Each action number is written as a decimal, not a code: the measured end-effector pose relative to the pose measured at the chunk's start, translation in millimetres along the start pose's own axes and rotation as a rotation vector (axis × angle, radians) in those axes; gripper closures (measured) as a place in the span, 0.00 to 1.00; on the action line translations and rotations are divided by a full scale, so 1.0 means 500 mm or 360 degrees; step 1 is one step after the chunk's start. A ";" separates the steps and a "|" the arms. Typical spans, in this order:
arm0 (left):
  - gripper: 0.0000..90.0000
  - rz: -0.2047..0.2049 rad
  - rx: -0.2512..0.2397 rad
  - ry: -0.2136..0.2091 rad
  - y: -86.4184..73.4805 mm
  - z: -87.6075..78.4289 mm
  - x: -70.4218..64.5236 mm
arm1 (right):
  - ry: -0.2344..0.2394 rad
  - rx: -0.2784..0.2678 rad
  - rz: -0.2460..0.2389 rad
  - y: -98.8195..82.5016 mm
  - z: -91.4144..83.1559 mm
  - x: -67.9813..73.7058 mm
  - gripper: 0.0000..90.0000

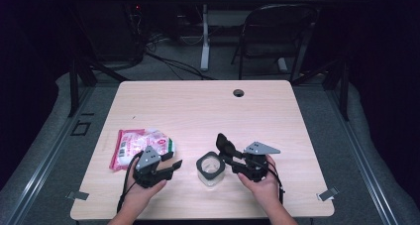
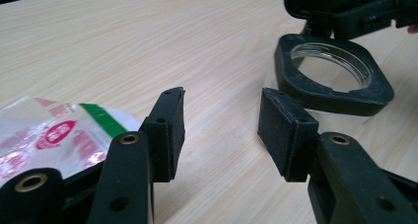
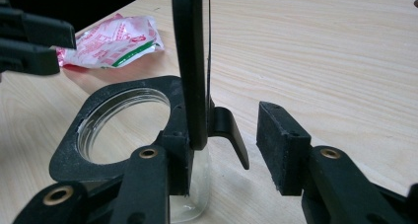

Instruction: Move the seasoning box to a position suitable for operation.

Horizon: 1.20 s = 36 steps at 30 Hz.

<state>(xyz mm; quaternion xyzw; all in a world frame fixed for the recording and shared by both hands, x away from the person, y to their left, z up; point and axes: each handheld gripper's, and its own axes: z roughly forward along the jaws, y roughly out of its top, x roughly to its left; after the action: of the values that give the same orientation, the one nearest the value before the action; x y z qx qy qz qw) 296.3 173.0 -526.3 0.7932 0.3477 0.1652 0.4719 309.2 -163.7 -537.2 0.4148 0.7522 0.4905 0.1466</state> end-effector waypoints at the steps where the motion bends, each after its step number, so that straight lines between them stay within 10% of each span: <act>1: 0.59 -0.0008 0.0000 0.0008 0.000 -0.004 0.006 | 0.0001 0.0012 -0.0009 0.000 0.000 0.000 0.65; 16: 0.56 -0.0156 -0.0010 0.0167 -0.009 -0.042 0.084 | -0.0016 -0.0030 -0.0057 -0.009 0.003 -0.001 0.63; 36: 0.45 0.0049 0.0262 0.0187 -0.032 0.014 0.068 | -0.0035 -0.0020 -0.0048 -0.016 0.000 -0.007 0.53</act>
<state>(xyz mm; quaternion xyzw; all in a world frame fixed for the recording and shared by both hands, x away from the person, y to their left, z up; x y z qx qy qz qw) 317.9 197.6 -545.6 0.8235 0.3749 0.1895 0.3812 307.3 -167.7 -544.7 0.4079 0.7537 0.4883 0.1648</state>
